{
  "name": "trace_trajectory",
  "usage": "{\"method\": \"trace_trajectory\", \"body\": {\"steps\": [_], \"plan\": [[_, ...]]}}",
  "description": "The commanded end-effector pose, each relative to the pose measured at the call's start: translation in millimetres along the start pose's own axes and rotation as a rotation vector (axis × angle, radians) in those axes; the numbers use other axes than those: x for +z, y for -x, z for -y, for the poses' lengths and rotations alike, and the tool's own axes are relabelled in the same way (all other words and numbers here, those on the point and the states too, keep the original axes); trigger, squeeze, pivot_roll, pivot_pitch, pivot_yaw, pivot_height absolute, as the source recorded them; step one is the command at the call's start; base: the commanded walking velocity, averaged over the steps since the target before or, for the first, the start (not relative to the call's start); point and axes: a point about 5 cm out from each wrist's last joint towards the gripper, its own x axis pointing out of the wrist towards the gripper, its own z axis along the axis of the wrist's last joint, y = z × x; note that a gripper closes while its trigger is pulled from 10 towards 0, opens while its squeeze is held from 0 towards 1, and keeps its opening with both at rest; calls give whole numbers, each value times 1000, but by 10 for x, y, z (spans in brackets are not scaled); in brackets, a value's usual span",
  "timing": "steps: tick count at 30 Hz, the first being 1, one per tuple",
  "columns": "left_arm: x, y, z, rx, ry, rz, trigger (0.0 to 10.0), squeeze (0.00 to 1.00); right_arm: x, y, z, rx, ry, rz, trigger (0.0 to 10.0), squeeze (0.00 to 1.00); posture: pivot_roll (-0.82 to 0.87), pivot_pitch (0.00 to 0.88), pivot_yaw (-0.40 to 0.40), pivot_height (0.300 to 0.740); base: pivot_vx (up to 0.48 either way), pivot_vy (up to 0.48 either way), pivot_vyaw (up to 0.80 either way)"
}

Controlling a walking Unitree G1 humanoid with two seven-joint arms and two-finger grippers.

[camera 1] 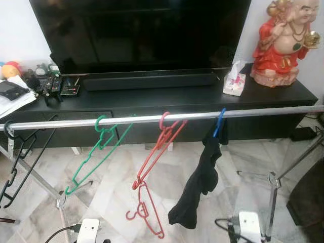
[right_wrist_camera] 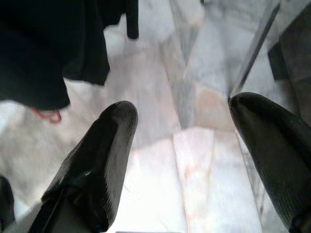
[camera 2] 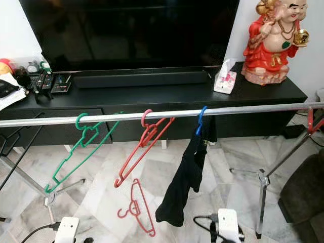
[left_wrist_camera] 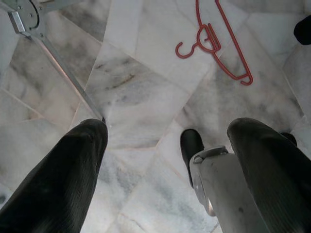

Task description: Hang hanger

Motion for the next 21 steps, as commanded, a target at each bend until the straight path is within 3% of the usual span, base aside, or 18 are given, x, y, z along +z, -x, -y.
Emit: {"method": "trace_trajectory", "body": {"steps": [1,6,9,14,21], "plan": [[-39,6,-37,8,-14,-28,10000,0,1,-8,0,23,21,-15,10000,0,-92,0,-5,740,0,0,0],[-51,7,-46,11,-22,-41,10000,0,-27,-7,-28,37,-40,-47,10000,0,-88,0,-8,740,0,0,0],[-36,3,-59,30,23,-37,10000,0,-51,0,-53,57,-20,-61,10000,0,-88,0,-8,740,0,0,0],[-43,0,-58,42,77,-49,10000,0,-53,-1,-56,57,-72,-69,10000,0,-101,0,-5,740,0,0,0],[-55,2,-45,39,77,-54,10000,0,-44,-2,-88,68,-100,-69,10000,0,-99,0,-6,740,0,0,0]]}}
